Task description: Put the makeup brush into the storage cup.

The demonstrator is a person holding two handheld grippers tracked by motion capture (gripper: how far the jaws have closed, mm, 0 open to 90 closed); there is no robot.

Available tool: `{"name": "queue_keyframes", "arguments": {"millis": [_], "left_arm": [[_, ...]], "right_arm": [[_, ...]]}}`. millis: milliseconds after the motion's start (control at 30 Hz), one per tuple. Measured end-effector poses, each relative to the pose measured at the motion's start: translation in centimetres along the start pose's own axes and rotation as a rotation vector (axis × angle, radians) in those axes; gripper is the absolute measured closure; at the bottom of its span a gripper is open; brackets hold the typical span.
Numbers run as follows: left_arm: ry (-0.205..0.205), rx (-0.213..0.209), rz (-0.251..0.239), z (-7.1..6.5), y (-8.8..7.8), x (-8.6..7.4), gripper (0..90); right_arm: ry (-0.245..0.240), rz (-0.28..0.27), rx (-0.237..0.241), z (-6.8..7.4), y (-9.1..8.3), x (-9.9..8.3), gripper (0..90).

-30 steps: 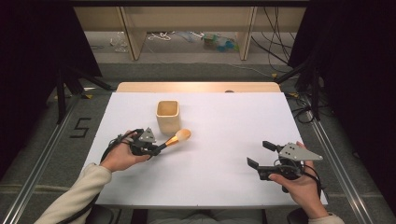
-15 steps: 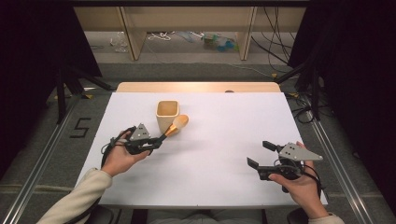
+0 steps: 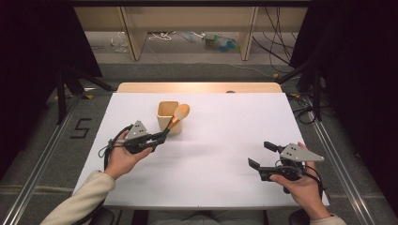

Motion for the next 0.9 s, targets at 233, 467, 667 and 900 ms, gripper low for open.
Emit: {"name": "queue_keyframes", "arguments": {"millis": [233, 467, 667, 900], "left_arm": [[-0.019, 0.008, -0.045, -0.1, -0.3, 0.5, 76.0], [-0.032, 0.0, -0.078, -0.3, -0.4, 0.6, 76.0], [-0.04, -0.002, -0.093, -0.3, -0.6, 0.8, 76.0], [-0.053, -0.009, -0.107, -0.4, -0.7, 0.9, 76.0]], "right_arm": [[0.031, -0.025, 0.015, 0.2, 0.2, 0.1, 15.2], [0.004, -0.034, 0.005, 0.3, 0.7, 0.3, 14.8], [0.014, -0.009, 0.02, 0.6, 1.2, 0.6, 14.8], [0.048, -0.051, 0.041, 1.2, 2.7, 0.9, 14.7]]}}
Point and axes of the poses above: each handheld gripper's, and its own axes: y roughly forward along the jaws, x roughly out of its top, z roughly to its left, the point moved 1 cm from there along y, roughly forward along the jaws, and after that the axes turned 5 degrees about -y, right-handed, at the moved point
